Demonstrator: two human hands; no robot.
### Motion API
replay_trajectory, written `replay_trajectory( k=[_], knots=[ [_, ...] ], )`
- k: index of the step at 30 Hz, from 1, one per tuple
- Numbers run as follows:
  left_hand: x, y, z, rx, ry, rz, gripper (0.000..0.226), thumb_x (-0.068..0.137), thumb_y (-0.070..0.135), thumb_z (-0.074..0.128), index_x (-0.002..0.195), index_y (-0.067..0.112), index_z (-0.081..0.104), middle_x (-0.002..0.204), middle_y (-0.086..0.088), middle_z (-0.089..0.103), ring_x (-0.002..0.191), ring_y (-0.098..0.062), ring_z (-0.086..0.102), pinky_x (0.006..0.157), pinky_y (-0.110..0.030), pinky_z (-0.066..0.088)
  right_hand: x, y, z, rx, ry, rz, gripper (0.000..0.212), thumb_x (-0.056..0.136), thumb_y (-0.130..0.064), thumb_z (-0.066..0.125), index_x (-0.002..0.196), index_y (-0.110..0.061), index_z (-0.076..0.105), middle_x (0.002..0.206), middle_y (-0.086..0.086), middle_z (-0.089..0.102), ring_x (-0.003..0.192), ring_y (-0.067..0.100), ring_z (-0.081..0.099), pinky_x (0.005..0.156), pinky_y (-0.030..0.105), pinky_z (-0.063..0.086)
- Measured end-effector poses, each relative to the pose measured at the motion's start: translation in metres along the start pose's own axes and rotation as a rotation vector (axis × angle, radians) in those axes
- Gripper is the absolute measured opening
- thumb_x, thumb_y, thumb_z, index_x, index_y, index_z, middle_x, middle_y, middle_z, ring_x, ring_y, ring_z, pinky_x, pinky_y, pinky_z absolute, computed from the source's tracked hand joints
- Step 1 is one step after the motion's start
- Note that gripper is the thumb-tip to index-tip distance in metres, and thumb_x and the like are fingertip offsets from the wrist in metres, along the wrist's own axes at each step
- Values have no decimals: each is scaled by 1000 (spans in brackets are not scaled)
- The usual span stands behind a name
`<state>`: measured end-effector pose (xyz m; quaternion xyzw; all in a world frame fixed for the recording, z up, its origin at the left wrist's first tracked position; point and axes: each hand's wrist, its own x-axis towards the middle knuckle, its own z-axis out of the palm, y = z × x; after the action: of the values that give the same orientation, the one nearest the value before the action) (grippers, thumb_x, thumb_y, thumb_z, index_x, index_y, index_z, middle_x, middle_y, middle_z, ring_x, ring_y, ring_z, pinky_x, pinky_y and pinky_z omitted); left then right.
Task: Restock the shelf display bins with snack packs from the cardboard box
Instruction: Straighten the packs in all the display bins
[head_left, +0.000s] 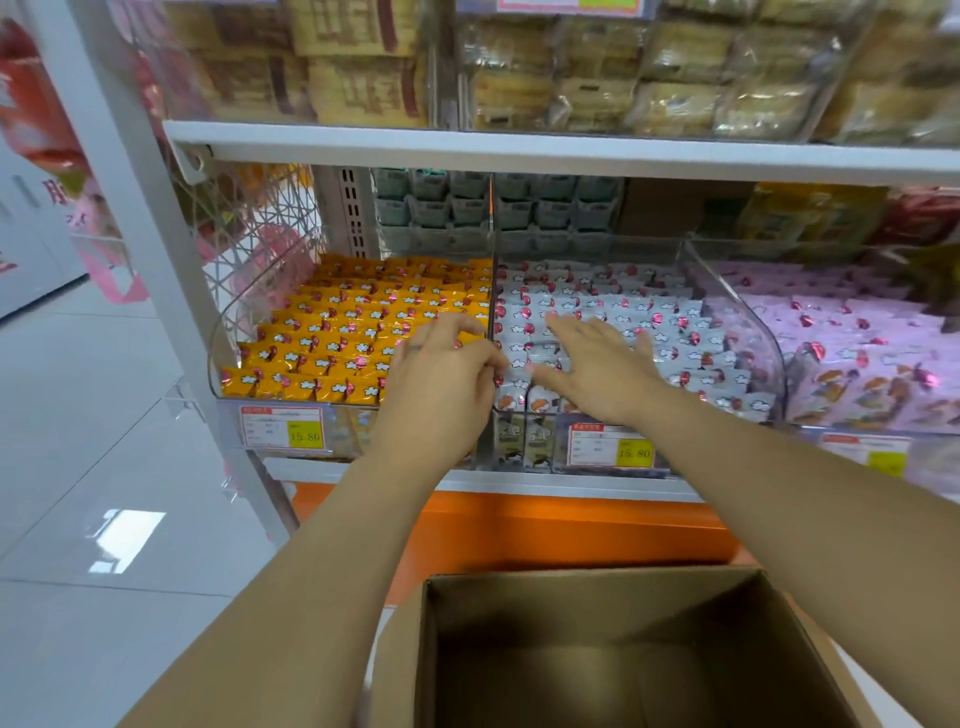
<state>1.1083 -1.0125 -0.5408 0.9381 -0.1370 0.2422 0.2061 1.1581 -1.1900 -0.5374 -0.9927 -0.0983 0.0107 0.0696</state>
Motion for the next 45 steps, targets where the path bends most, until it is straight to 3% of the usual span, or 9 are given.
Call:
replay_trajectory(
  k=[3, 6, 9, 13, 20, 28, 33, 40, 45],
  knots=[
    [-4, 18, -6, -51, 70, 67, 20, 89, 8, 60, 105, 13, 71, 124, -10, 56, 107, -32, 57, 87, -44, 46, -17, 12, -15, 237, 186, -47, 61, 98, -48, 39, 151, -24, 22, 157, 3, 24, 144, 23, 21, 117, 50, 15],
    [2, 44, -3, -136, -90, 126, 34, 97, 13, 50, 129, 14, 58, 134, -5, 51, 116, -23, 54, 94, -37, 45, -39, 42, -26, 22, 167, -8, 56, 101, -42, 34, 150, -19, 23, 158, 8, 20, 145, 25, 18, 117, 47, 18],
    [22, 65, 18, -9, -376, 60, 50, 102, 36, 37, 149, 25, 28, 155, -5, 28, 142, -25, 26, 115, -47, 21, -57, 67, -23, -68, -95, 70, 60, 101, -47, 24, 153, -23, 4, 160, 11, 2, 147, 27, 2, 119, 43, 7],
    [44, 71, 48, 202, -674, -40, 59, 98, 59, 12, 151, 38, 0, 161, 3, -9, 147, -26, -12, 112, -60, -11, -52, 74, -11, -21, -153, 91, 61, 99, -54, 12, 151, -29, -7, 160, 5, -11, 147, 24, -11, 117, 46, -4],
    [63, 66, 65, 217, -658, -62, 59, 96, 61, 7, 151, 40, 1, 161, 9, -7, 148, -23, -10, 112, -59, -13, -20, 77, -7, -10, -89, 83, 67, 94, -64, 10, 152, -32, -1, 160, -5, -5, 147, 20, -8, 115, 51, -10],
    [62, 67, 51, 207, -574, -25, 56, 97, 59, 19, 149, 36, 22, 157, 0, 23, 144, -27, 20, 115, -58, 7, -17, 69, -43, -76, -56, 83, 58, 97, -57, 29, 145, -24, 32, 151, 5, 34, 135, 29, 33, 110, 47, 28],
    [93, 61, 71, 178, -507, -88, 57, 99, 57, 15, 151, 38, 3, 162, 2, -3, 148, -24, -3, 117, -55, -3, 19, 72, -27, -3, -11, 149, 65, 99, -55, 22, 153, -24, 4, 161, 2, 1, 147, 30, -1, 118, 52, 2],
    [117, 56, 72, 240, -609, -114, 50, 99, 54, 22, 148, 41, 21, 158, 2, 22, 144, -31, 18, 117, -56, 6, 25, 74, -40, -100, -95, 197, 63, 98, -56, 21, 150, -19, 20, 156, 5, 21, 142, 32, 17, 115, 51, 14],
    [116, 60, 67, 172, -533, -155, 44, 101, 45, 28, 144, 37, 32, 152, 1, 29, 140, -29, 24, 114, -51, 14, 60, 69, -45, -78, -158, 224, 65, 98, -56, 17, 152, -18, 12, 160, 6, 9, 145, 34, 8, 117, 54, 7]
  ],
)
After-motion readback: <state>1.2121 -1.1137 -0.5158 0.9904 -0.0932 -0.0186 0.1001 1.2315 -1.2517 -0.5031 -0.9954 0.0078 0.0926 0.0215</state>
